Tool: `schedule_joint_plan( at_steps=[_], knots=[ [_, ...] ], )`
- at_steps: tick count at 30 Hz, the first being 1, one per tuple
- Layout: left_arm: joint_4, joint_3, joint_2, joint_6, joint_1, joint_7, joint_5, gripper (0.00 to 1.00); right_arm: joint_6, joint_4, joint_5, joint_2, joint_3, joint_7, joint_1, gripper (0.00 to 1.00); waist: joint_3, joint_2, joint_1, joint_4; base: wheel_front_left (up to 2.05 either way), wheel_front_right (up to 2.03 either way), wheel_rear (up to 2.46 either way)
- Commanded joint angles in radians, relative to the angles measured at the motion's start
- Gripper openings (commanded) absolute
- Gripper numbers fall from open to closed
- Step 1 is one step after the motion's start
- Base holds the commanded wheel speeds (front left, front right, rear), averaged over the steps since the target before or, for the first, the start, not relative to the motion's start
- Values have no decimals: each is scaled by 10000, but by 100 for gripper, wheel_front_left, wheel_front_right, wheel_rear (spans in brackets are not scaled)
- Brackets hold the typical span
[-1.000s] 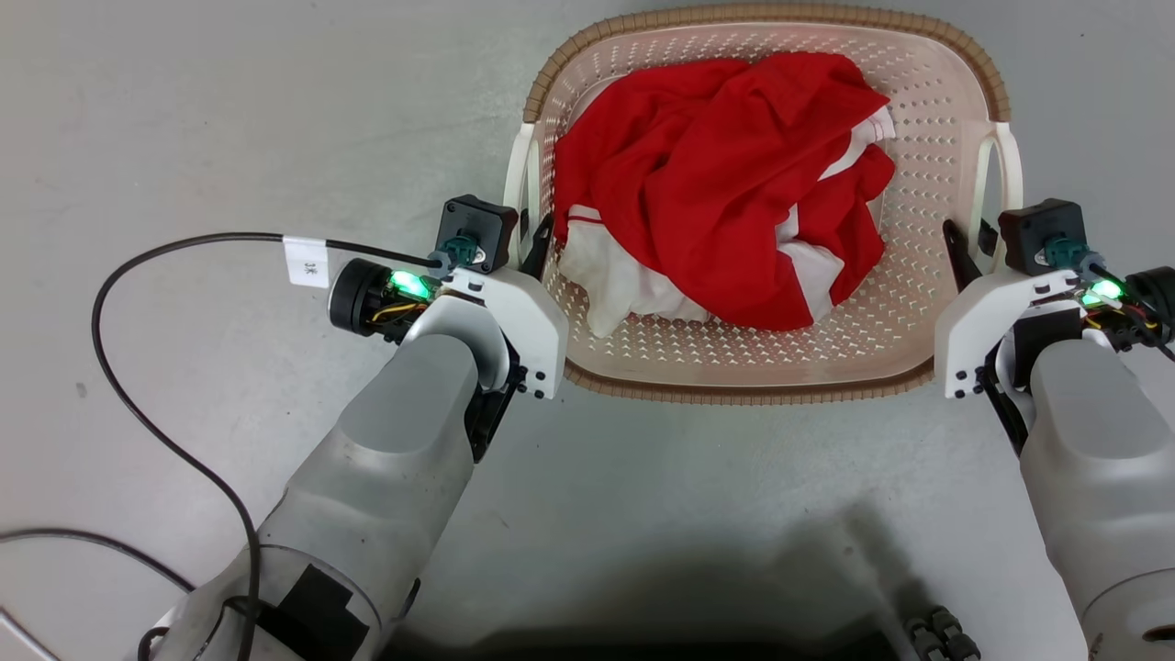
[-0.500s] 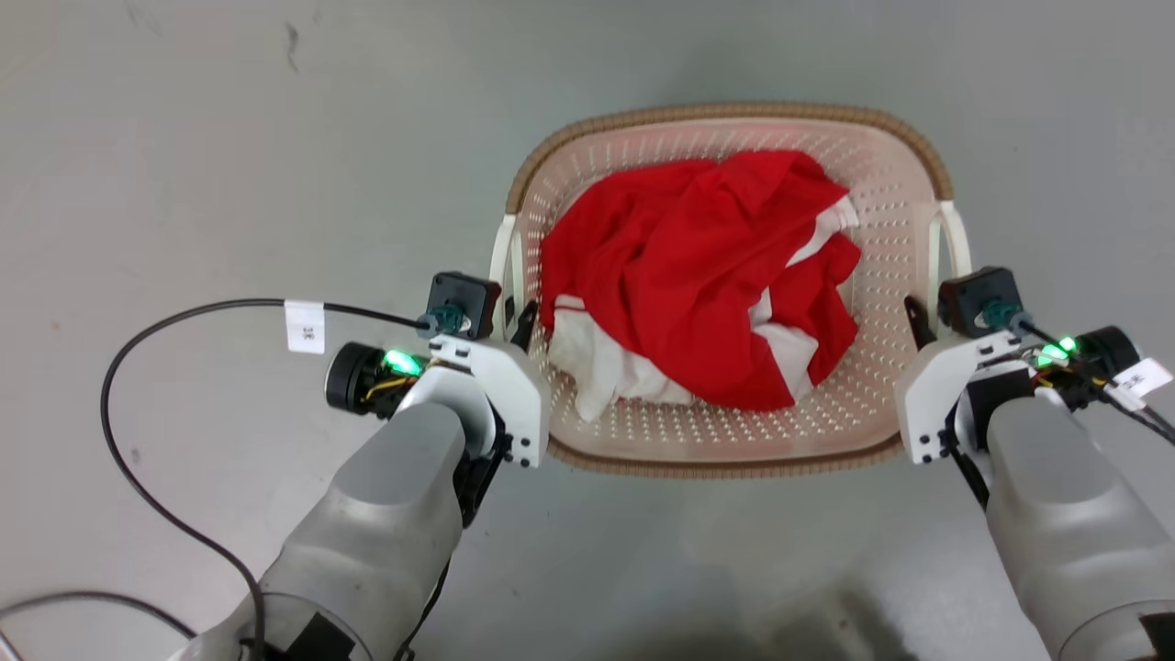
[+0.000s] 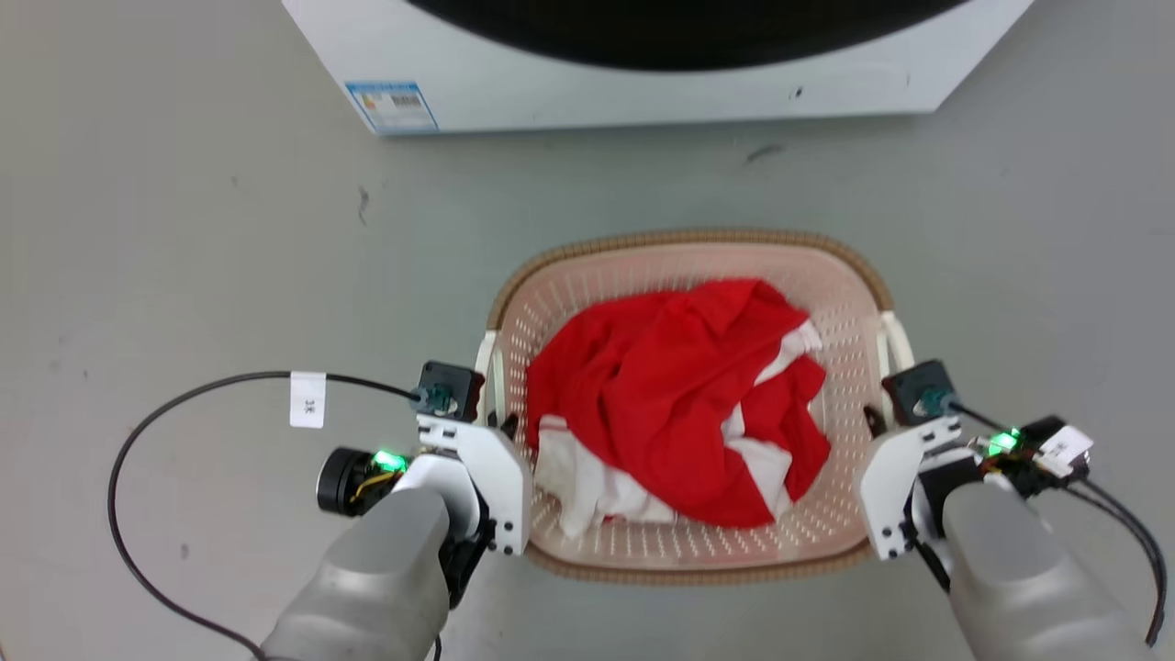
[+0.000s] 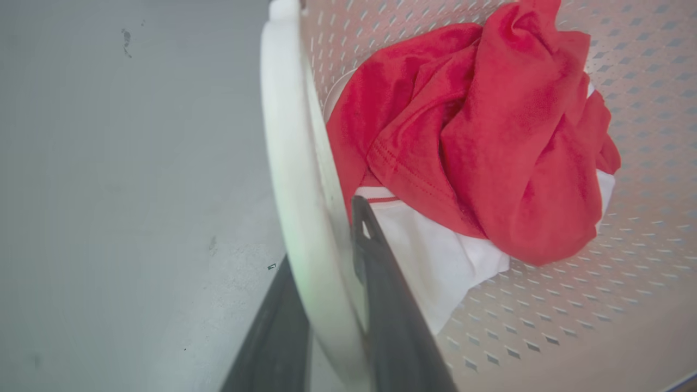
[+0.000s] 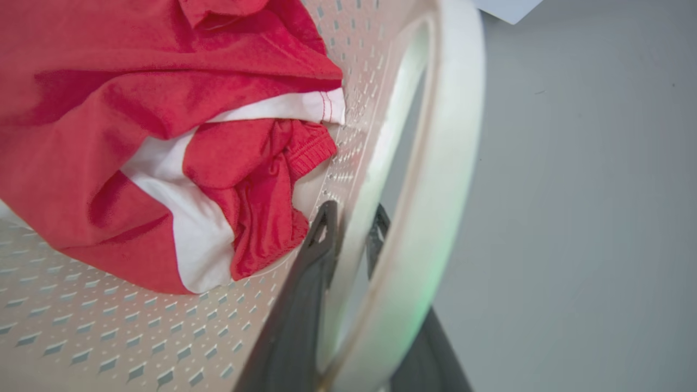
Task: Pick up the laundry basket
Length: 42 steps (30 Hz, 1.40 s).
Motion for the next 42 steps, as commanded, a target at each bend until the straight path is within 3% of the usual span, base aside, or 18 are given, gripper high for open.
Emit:
schedule_joint_plan(
  at_steps=[1, 24, 42],
  knots=[
    [-60, -121, -190, -219, 176, 142, -105, 0, 28, 7, 85, 235, 352, 184, 366, 0, -817, 0, 1, 42, 0, 0, 0],
    [353, -550, -33, -323, 1931, 2073, -950, 0, 40, -5, 3748, 404, 4133, 2136, 2260, 0, -4468, 0, 1, 274, 0, 0, 0],
    [349, -822, 134, -324, 2495, 2102, -1311, 0, 74, -431, 6238, 77, 6609, 2864, 2733, 0, -5332, 0, 1, -78, 0, 0, 0]
  ],
)
